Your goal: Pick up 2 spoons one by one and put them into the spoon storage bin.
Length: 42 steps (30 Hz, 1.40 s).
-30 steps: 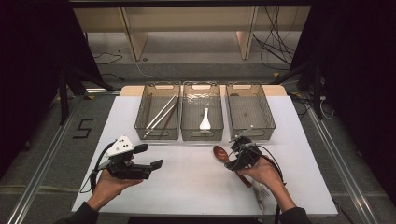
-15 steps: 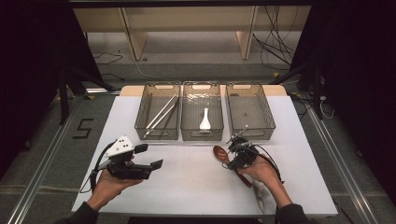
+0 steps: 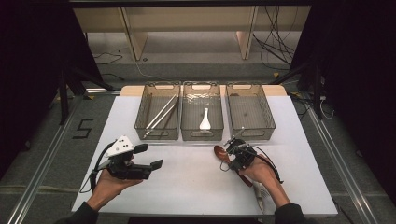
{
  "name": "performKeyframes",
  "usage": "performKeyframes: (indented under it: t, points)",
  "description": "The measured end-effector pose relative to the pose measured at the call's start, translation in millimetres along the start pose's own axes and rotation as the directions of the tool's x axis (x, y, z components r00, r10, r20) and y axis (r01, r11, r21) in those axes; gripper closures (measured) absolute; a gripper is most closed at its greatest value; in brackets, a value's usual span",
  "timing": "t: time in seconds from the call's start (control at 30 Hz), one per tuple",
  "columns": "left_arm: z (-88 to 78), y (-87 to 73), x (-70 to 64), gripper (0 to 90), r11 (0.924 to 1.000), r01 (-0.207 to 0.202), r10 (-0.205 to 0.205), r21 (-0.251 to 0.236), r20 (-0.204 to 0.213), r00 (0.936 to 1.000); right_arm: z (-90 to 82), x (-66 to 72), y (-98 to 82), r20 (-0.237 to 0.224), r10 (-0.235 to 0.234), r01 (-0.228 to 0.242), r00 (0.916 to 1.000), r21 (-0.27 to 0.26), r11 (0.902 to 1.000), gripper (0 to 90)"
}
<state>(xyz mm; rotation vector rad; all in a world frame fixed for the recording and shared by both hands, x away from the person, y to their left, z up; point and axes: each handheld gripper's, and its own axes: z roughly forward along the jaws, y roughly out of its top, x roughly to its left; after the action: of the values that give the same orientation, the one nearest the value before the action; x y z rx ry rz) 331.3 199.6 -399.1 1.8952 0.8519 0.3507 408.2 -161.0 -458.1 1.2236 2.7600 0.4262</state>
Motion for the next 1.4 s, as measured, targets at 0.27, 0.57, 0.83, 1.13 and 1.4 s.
performKeyframes:
  t: [0.27, 0.57, 0.83, 1.13, 1.4]
  points:
    - [0.2, 0.0, -0.5, 17.1, 1.0, 0.0, 0.0, 0.0, 0.0, 1.0, 0.3, 2.4, 1.4, 0.008, -0.012, 0.012, 0.9999, 0.005, 0.9999, 82.0]
    - [-0.3, 0.1, 0.2, 17.1, 1.0, -0.001, 0.001, 0.001, 0.0, 1.0, -0.3, 2.8, 2.5, 0.011, -0.006, 0.006, 0.9999, -0.024, 0.9997, 82.5]
    - [-0.4, 0.1, 0.2, 17.1, 1.0, -0.001, 0.001, -0.001, 0.001, 1.0, -5.4, 1.1, 1.9, -0.012, 0.005, -0.006, 0.9999, -0.064, 0.9979, 82.6]
    - [-0.8, 0.1, 0.3, 16.9, 1.0, 0.004, -0.004, -0.008, -0.001, 1.0, -11.6, 4.6, 2.7, -0.017, -0.008, 0.006, 0.9998, -0.091, 0.9958, 82.6]
    - [-0.9, 0.0, 0.5, 16.8, 0.9999, 0.004, -0.004, -0.01, -0.002, 1.0, -18.1, 7.0, 4.0, -0.021, -0.019, 0.016, 0.9996, -0.11, 0.9938, 82.5]
